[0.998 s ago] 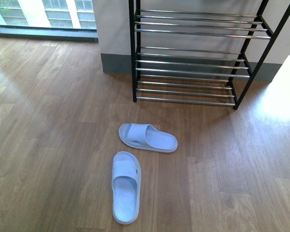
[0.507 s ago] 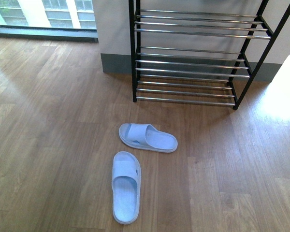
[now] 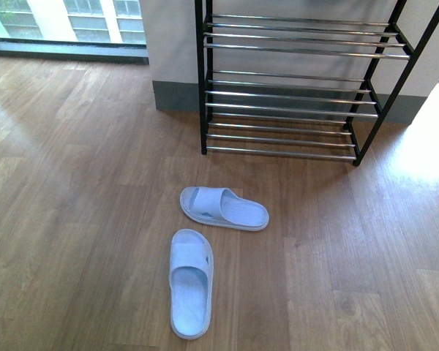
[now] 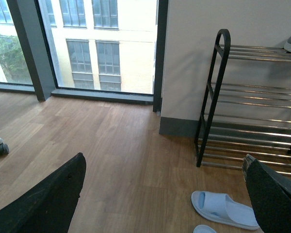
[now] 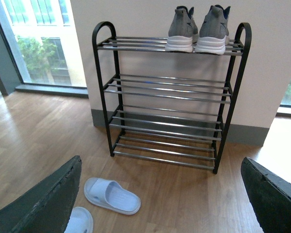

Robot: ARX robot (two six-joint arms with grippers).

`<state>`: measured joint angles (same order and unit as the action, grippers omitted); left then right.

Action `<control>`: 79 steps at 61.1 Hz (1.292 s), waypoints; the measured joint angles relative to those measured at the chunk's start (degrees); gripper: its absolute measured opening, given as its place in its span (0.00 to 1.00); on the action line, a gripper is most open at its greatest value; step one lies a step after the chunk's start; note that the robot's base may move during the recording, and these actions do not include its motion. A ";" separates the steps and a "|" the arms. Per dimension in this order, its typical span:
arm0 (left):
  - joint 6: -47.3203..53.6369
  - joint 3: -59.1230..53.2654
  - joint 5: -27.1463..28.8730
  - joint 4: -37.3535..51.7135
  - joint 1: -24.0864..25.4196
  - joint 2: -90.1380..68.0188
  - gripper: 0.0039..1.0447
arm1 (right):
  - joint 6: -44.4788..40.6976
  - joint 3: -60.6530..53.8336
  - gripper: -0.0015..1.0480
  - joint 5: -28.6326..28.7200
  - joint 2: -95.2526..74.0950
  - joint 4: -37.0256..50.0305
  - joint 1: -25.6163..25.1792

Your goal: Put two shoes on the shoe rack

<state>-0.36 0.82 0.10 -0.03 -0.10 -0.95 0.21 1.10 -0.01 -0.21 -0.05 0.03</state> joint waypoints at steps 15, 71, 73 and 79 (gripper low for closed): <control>0.00 0.00 0.00 0.00 0.00 0.00 0.91 | 0.00 0.00 0.91 0.00 0.00 0.00 0.00; 0.00 0.00 -0.04 0.00 0.00 0.00 0.91 | 1.07 1.51 0.91 -7.08 -14.34 7.72 3.50; 0.00 0.00 -0.04 0.00 0.00 0.00 0.91 | 1.25 2.43 0.91 -7.93 -20.74 10.99 4.94; 0.00 0.00 -0.04 0.00 0.00 0.00 0.91 | 2.34 6.25 0.91 -8.90 -39.15 20.37 9.20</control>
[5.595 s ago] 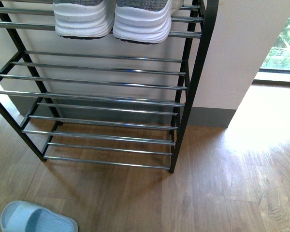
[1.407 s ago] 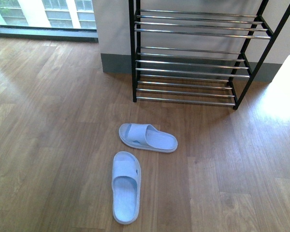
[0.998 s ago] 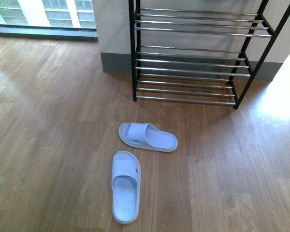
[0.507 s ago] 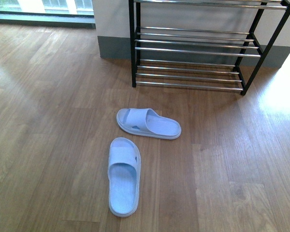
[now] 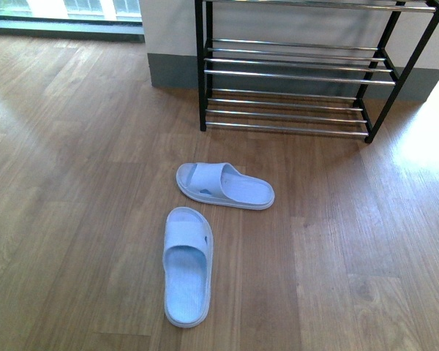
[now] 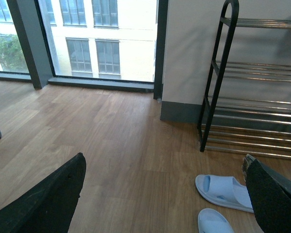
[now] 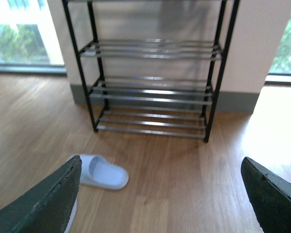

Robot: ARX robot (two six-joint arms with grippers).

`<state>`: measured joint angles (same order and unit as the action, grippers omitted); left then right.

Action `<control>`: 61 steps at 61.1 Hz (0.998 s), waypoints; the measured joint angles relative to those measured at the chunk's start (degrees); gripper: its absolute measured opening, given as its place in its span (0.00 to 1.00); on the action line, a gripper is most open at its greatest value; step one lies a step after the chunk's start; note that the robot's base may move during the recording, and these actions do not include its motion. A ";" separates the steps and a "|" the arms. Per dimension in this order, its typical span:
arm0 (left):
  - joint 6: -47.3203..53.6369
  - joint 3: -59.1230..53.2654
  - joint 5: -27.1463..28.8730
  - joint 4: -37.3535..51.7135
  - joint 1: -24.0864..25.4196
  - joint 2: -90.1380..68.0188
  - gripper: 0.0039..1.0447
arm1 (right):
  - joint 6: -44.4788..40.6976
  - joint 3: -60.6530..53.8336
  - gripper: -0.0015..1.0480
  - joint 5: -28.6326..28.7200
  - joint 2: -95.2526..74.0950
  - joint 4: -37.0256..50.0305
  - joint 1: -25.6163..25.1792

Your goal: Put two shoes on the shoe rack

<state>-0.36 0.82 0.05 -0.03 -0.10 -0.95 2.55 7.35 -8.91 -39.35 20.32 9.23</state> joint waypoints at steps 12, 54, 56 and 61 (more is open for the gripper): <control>0.00 0.00 -0.02 0.00 0.00 0.00 0.91 | 0.13 10.82 0.91 -0.87 -37.66 17.25 7.91; 0.00 0.00 -0.02 0.00 0.00 0.00 0.91 | -0.52 67.04 0.91 1.31 -118.86 15.96 14.95; 0.00 0.00 -0.02 0.00 0.00 0.00 0.91 | -0.74 68.28 0.91 2.10 -120.85 15.96 14.73; 0.00 0.00 -0.02 0.00 0.00 0.00 0.91 | -1.29 70.86 0.91 2.78 -124.34 15.96 14.29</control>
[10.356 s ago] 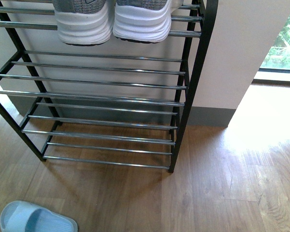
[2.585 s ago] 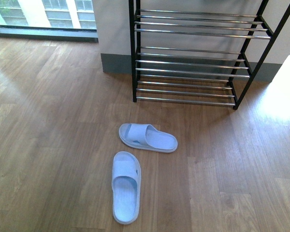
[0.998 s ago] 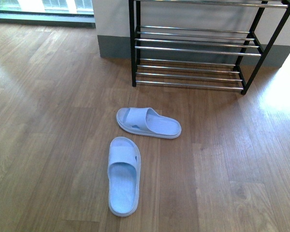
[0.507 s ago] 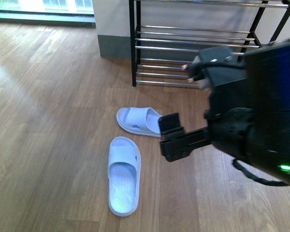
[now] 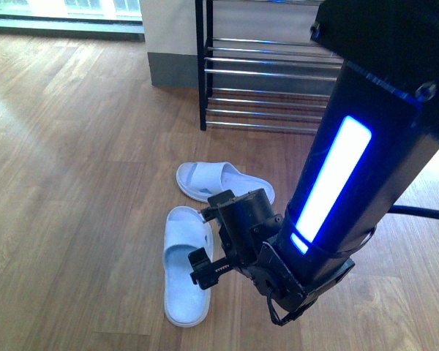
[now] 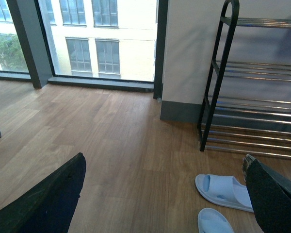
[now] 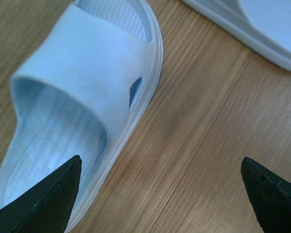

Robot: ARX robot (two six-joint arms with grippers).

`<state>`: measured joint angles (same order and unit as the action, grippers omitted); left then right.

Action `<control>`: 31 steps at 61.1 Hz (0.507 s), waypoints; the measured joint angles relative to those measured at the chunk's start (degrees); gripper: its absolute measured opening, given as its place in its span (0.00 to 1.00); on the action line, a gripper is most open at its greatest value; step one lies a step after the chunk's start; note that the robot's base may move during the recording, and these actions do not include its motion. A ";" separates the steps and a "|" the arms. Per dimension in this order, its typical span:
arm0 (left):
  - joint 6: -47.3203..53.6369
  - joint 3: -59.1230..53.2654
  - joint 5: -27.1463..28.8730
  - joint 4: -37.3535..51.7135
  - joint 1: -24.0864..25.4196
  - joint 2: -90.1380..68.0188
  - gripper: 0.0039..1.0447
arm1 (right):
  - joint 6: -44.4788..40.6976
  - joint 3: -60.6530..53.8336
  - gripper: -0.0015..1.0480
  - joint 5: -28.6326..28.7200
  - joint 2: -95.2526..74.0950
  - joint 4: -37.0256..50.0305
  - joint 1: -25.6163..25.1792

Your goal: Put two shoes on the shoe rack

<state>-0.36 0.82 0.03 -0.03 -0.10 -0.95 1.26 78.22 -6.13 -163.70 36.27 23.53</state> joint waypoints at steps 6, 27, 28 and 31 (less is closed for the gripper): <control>0.00 0.00 0.00 0.00 0.00 0.00 0.91 | -0.20 2.54 0.91 0.79 -2.47 -0.48 -0.50; 0.00 0.00 0.00 0.00 0.00 0.00 0.91 | 1.29 10.71 0.91 2.34 -5.88 -4.63 -0.42; 0.00 0.00 0.00 0.00 0.00 0.00 0.91 | 1.33 11.02 0.91 2.34 -6.05 -4.83 -0.39; 0.00 0.00 0.00 0.00 0.00 0.00 0.91 | 1.81 12.66 0.91 1.99 -7.15 -5.31 -0.28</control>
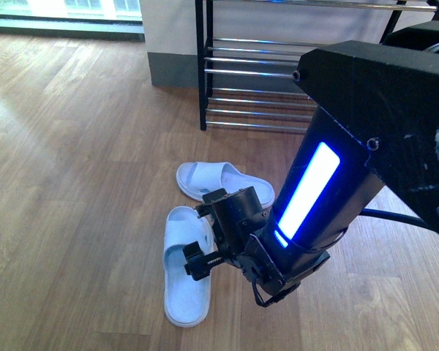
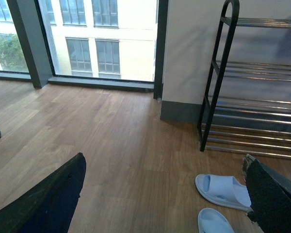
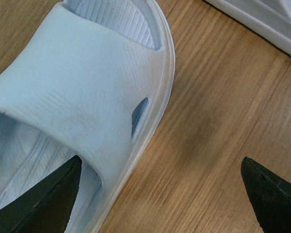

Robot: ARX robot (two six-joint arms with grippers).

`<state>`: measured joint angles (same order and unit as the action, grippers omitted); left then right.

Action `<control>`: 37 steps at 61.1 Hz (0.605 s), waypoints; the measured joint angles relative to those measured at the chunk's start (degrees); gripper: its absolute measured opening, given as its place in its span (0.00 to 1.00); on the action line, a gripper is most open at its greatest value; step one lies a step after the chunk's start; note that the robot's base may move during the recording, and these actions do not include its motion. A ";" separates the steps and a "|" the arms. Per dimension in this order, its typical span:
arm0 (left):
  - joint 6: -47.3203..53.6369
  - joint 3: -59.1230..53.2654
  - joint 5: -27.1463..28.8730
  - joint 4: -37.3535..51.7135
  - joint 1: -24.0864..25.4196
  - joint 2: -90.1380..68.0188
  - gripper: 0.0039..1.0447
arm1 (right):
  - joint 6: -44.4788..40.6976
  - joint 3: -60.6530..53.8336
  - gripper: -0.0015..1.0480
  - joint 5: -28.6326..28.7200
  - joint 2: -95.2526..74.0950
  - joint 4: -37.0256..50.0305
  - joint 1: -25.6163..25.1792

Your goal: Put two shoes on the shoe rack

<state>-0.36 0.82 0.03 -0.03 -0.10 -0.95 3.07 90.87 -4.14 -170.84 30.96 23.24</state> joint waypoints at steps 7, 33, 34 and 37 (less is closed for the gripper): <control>0.00 0.00 0.00 0.00 0.00 0.00 0.91 | 0.96 2.23 0.91 -0.79 -1.92 -0.15 0.11; 0.00 0.00 0.00 0.00 0.00 0.00 0.91 | 3.72 2.71 0.65 -1.75 -4.07 3.15 0.26; 0.00 0.00 0.00 0.00 0.00 0.00 0.91 | 3.74 2.64 0.63 -1.62 -4.07 3.17 0.26; 0.00 0.00 0.00 0.00 0.00 0.00 0.91 | 4.13 2.12 0.55 -0.76 -4.07 3.28 0.26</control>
<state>-0.36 0.82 0.03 -0.03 -0.10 -0.95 7.20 92.99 -4.91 -174.91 34.24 23.51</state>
